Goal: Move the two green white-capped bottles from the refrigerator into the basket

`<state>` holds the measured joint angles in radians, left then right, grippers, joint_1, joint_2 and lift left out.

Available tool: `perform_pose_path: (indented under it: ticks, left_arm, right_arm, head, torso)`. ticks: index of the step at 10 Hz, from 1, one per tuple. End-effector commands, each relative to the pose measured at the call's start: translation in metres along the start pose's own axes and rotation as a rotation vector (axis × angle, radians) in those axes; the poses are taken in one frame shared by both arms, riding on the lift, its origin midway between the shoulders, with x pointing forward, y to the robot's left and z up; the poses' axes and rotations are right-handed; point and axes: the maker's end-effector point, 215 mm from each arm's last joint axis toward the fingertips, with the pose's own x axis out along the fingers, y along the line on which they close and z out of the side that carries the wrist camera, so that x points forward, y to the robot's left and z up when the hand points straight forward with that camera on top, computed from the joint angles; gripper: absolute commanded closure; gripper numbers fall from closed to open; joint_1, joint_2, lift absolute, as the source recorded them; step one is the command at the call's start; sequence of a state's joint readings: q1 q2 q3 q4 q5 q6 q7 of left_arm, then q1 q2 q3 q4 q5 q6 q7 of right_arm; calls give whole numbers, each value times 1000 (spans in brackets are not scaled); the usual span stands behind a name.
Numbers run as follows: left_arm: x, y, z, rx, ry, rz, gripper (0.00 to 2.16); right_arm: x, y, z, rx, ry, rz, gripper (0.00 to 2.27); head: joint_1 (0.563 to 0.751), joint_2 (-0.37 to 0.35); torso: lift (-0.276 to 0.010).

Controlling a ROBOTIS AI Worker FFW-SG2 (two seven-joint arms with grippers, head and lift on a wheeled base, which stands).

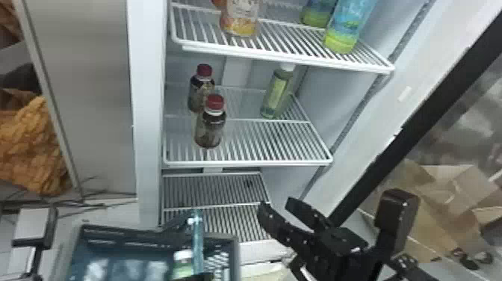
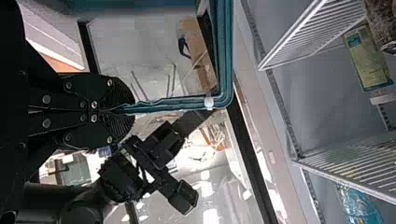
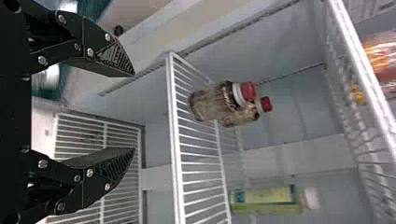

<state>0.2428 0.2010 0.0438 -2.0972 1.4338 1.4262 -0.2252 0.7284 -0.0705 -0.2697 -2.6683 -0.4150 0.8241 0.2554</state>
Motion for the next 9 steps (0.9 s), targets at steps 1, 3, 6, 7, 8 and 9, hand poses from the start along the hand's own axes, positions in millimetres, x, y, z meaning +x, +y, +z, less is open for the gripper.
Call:
perform_pose_path:
  ticks: [1,3,6,7,8,9]
  left_arm:
    - [0,0,0,0,0,0,1139]
    - [0,0,0,0,0,0,1138]
    - [0,-1,1,0,-3,-3,1138]
    - [0,-1,1,0,-3,-4,1138]
    - [0,-1,0,-3,-3,-4,1139]
    - [0,-1,0,0,-2,-4,1139]
  right_arm:
    - [5,-7,15,-16,-46,-11,533]
    - [9,-16,37,-42,-117,-30,533]
    - [15,-50,94,-131,-339,-116,522]
    - [15,-59,105,-134,-400,-148,522]
    - [18,-73,113,-153,-443,-187,522]
    - [24,-84,117,-154,-466,-205,522]
  head:
    - [695,-350]
    - [695,-350]
    - [695,-350]
    - [695,-350]
    - [695,-350]
    - [695,-350]
  torso:
    - [-263]
    - [-263]
    - [-263]
    - [-263]
    - [-263]
    - [-263]
